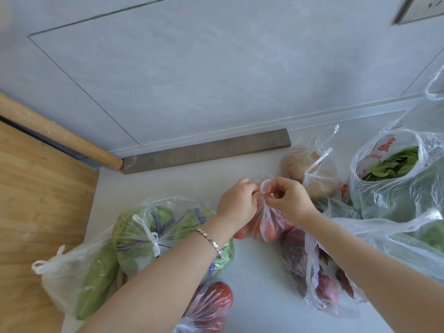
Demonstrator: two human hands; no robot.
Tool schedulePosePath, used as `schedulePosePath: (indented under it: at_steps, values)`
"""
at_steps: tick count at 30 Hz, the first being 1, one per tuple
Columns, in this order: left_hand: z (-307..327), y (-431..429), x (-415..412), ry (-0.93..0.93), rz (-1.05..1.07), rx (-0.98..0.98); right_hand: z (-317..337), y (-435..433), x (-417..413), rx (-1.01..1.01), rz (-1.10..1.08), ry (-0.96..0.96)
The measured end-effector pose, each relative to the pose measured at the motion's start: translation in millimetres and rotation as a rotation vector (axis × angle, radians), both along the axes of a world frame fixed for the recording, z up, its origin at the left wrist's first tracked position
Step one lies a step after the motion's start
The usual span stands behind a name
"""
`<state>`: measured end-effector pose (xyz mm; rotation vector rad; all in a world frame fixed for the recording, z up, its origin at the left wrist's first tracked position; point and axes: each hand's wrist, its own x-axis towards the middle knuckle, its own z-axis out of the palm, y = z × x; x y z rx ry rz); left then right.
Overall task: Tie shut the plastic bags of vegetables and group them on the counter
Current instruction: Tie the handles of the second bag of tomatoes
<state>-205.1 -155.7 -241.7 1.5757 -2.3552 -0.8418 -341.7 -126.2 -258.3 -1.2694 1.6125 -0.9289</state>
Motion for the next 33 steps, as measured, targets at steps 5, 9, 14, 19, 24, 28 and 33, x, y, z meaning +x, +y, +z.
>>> schedulePosePath:
  at_steps: [5,9,14,19,24,28,33]
  values:
    - [-7,-2,2,0.125,0.012,0.055,0,-3,-5,0.292,-0.062,-0.509]
    - [-11,-1,3,0.286,0.142,0.198,1,-4,-15,0.539,-0.024,-0.950]
    - [-14,-1,1,0.324,0.251,0.357,5,-1,-9,0.507,-0.050,-0.705]
    - [-14,3,8,0.347,0.182,0.417,11,2,-11,0.260,-0.054,-0.208]
    - [-12,2,2,0.302,0.127,0.217,8,5,-13,0.142,0.018,-0.103]
    - [-13,5,-1,0.117,-0.042,0.044,5,5,-12,0.112,0.094,-0.013]
    - [-9,0,-1,0.086,-0.030,0.085,0,3,-12,0.144,0.067,-0.078]
